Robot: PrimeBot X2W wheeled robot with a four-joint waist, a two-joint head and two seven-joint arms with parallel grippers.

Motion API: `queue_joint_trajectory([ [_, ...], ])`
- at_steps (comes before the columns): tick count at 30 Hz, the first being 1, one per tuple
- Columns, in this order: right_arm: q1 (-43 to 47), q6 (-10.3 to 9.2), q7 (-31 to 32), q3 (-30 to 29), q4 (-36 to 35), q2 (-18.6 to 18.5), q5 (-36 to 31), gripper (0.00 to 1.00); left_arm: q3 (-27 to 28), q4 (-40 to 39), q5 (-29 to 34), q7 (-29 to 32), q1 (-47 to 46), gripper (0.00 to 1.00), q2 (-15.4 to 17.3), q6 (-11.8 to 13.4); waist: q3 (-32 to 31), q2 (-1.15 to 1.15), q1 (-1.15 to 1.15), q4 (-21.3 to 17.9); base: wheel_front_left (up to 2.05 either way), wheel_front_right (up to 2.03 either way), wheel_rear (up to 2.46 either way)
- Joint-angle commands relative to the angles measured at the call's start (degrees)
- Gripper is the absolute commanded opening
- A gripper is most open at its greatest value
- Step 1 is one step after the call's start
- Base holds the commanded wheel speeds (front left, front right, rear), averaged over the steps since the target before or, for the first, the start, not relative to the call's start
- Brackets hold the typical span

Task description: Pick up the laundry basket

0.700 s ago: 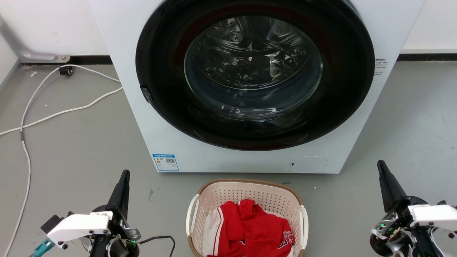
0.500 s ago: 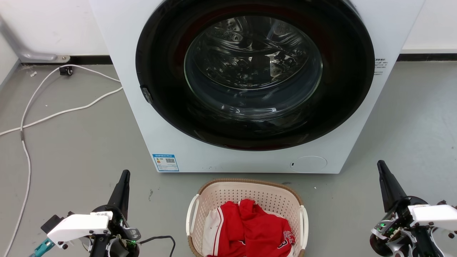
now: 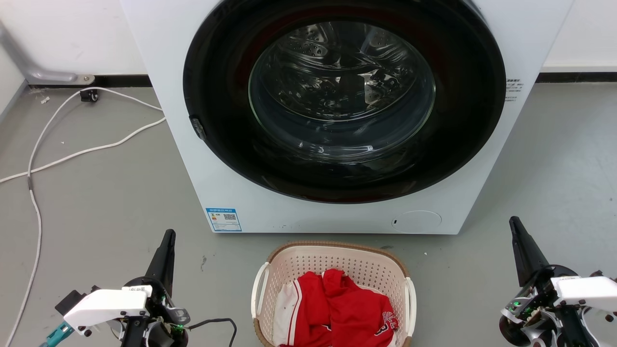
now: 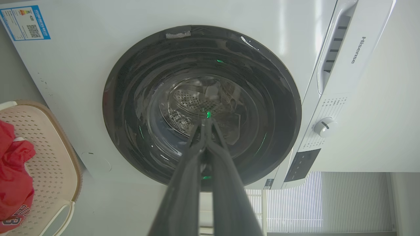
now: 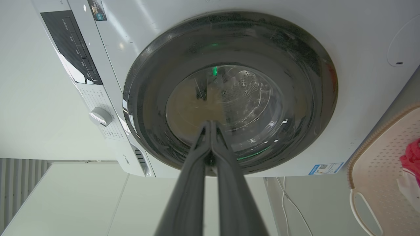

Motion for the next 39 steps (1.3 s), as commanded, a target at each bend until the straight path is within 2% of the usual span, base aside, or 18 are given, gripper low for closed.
queue_joint_trajectory([
  [1,-0.61,0.00,0.13,-0.08,0.05,0.19,-0.37,0.00,0.21,0.08,0.48,0.12,-0.62,0.00,-0.05,-0.23,0.00,0.00,0.00,0.00,0.00,0.00,0.00],
  [16,-0.61,0.00,0.14,-0.12,0.05,0.22,-0.43,0.00,0.25,0.08,0.43,0.19,-0.63,0.00,-0.09,-0.23,0.00,0.00,0.00,0.00,0.00,0.00,0.00],
  [17,0.00,0.00,0.05,-0.04,0.01,0.02,-0.02,1.00,0.08,0.01,0.18,-0.01,0.00,1.00,-0.04,0.01,0.00,0.00,0.00,0.00,0.00,0.00,0.00],
  [21,1.85,0.00,0.02,0.07,2.00,0.25,0.00,1.00,-0.17,2.06,0.17,-0.06,1.78,1.00,-0.35,0.05,0.00,0.00,0.00,0.00,0.00,0.00,0.00],
  [30,2.46,0.00,-2.56,1.17,0.55,0.26,-1.04,1.00,-0.51,0.20,1.93,-2.62,2.56,1.00,-0.33,0.05,0.05,0.00,0.00,-0.03,0.00,0.00,0.00],
  [39,2.61,0.01,-4.95,0.79,0.95,0.25,-4.91,1.00,1.24,-0.29,6.84,-4.99,2.81,1.00,-0.30,0.06,0.05,0.00,0.00,-0.08,0.00,0.00,0.00],
])
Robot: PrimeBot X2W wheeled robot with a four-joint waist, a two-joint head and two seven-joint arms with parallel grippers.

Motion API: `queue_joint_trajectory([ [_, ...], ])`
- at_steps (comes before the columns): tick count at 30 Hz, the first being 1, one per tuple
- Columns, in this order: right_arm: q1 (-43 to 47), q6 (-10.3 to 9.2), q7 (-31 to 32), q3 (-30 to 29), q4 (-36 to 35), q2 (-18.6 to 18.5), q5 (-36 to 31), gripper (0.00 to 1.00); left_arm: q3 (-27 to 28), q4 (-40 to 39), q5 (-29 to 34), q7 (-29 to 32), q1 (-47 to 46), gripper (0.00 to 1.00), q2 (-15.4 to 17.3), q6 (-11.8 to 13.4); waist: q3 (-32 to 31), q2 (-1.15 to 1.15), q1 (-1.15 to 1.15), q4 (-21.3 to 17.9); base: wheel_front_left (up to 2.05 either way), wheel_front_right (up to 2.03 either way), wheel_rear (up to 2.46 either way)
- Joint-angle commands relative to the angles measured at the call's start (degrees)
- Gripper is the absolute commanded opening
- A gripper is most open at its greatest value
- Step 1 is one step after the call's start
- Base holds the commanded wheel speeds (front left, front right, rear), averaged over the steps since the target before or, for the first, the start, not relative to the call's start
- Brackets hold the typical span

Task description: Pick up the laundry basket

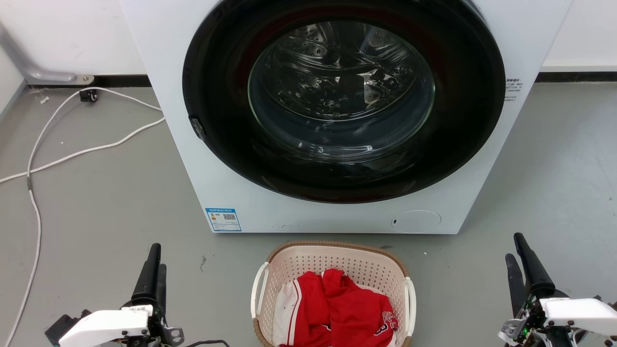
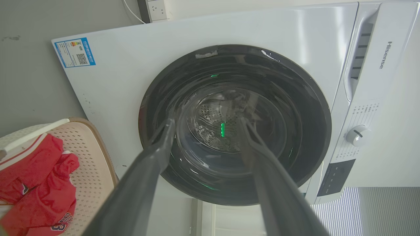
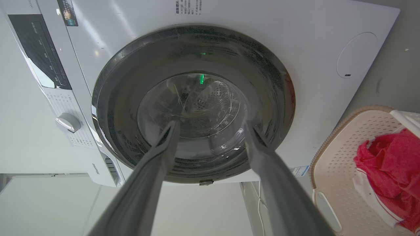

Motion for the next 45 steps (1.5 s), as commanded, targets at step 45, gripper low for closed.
queue_joint_trajectory([
  [45,0.40,0.11,-9.40,3.93,-13.14,-0.22,-61.03,1.00,-11.26,-19.54,56.80,-9.27,1.96,1.00,2.53,6.40,0.56,0.00,0.00,-0.44,0.00,0.00,0.00],
])
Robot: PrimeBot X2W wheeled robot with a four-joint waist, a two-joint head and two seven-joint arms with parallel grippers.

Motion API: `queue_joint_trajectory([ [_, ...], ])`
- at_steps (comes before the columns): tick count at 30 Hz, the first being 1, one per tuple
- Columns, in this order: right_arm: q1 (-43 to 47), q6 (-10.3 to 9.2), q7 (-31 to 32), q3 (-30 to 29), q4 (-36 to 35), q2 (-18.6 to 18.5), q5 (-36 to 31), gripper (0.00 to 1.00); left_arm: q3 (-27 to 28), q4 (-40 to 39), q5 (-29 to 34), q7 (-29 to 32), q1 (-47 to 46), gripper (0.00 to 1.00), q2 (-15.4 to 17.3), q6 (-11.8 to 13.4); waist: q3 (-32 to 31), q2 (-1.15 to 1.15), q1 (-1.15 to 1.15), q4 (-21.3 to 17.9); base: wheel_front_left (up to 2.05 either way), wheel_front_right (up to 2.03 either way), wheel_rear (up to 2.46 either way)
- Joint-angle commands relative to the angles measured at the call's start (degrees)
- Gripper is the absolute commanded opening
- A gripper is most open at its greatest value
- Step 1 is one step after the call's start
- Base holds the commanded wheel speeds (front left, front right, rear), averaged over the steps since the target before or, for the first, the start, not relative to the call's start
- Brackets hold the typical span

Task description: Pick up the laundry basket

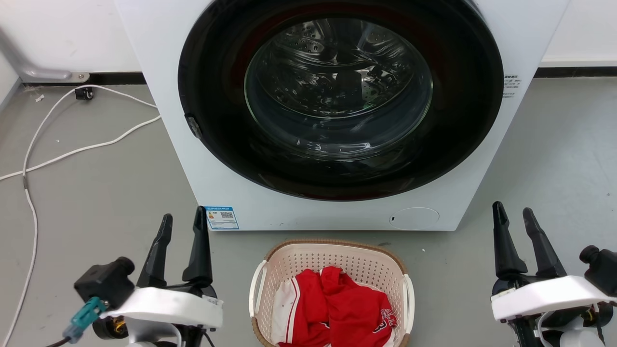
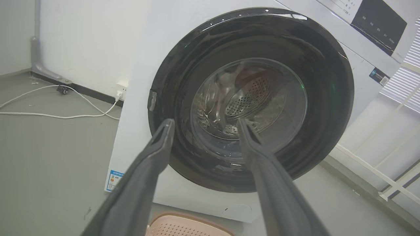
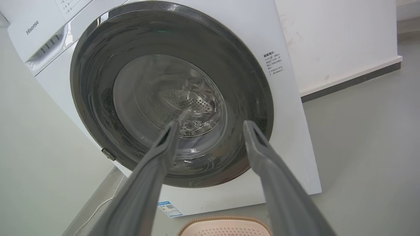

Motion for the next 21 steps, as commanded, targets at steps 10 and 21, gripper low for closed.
queue_joint_trajectory([
  [10,0.25,0.11,-1.89,-0.24,0.78,-0.22,-8.80,1.00,-6.86,-0.36,6.93,-1.90,-0.76,1.00,4.03,5.93,-0.04,0.00,0.00,-0.04,0.00,0.00,0.00],
  [21,0.19,0.12,-3.46,-1.03,1.68,-0.22,-15.95,1.00,-10.01,1.76,11.04,-3.47,-0.66,1.00,5.41,5.80,-0.20,0.00,0.00,-0.27,0.00,0.00,0.00],
])
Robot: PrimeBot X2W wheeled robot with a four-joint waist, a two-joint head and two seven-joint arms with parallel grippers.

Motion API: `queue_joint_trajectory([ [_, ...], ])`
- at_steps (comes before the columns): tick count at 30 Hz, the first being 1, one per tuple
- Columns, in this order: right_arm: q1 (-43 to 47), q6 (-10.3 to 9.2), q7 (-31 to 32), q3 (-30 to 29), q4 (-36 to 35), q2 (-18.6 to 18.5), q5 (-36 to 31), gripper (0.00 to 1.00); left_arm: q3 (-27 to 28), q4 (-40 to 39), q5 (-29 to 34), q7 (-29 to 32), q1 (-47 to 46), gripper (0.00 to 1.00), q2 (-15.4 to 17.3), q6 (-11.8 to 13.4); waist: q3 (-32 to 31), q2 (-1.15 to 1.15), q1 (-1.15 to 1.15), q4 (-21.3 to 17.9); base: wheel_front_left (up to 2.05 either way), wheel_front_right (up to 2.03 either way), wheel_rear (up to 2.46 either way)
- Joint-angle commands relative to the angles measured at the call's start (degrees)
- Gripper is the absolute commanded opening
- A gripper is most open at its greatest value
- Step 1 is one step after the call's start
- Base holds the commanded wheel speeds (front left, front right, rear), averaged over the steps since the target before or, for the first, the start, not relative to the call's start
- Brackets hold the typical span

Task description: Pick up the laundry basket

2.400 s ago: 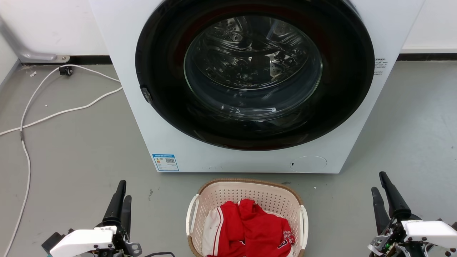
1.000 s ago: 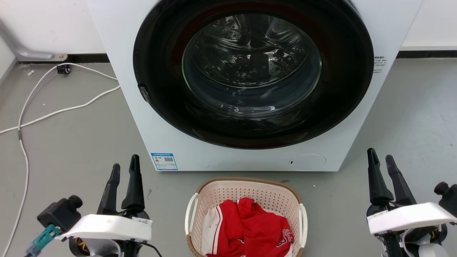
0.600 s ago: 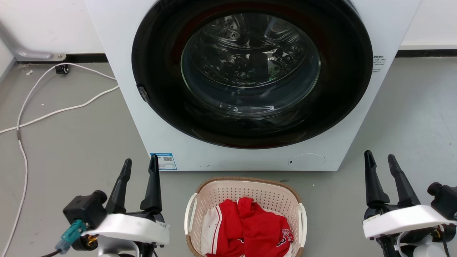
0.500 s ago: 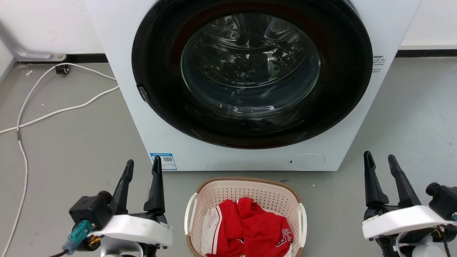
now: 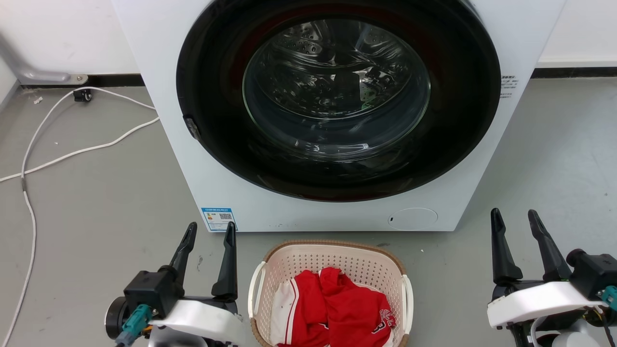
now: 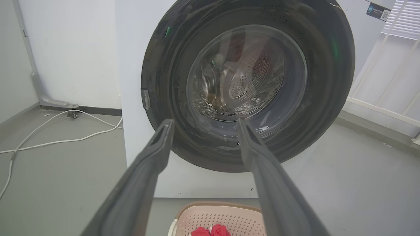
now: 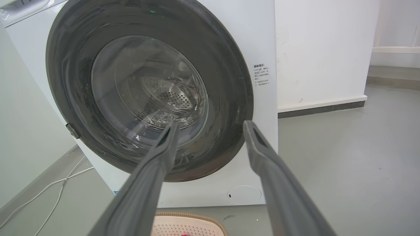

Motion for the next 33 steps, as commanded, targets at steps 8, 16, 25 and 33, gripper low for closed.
queue_joint_trajectory([
  [8,0.07,0.12,-1.45,0.13,-0.10,-0.21,-6.11,1.00,-1.74,-0.15,5.27,-1.46,-0.44,1.00,0.59,-0.20,-0.06,0.00,0.00,-0.24,0.00,0.00,0.00],
  [16,0.18,0.11,-2.45,0.46,-0.26,-0.21,-10.47,1.00,-3.07,-0.41,9.14,-2.42,-0.08,1.00,0.87,-0.53,-0.03,0.00,0.00,-0.42,0.00,0.00,0.00],
  [25,0.45,0.07,-3.47,-0.02,0.56,-0.22,-12.90,1.00,0.51,0.45,8.69,-3.47,1.33,1.00,-2.34,-4.15,0.10,0.00,0.00,-0.59,0.00,0.00,0.00],
  [33,0.54,0.07,-4.30,-0.53,2.00,-0.21,-14.47,1.00,3.35,2.68,11.94,-4.33,2.22,1.00,-4.27,-8.62,0.06,0.00,0.00,-0.62,0.00,0.00,0.00],
])
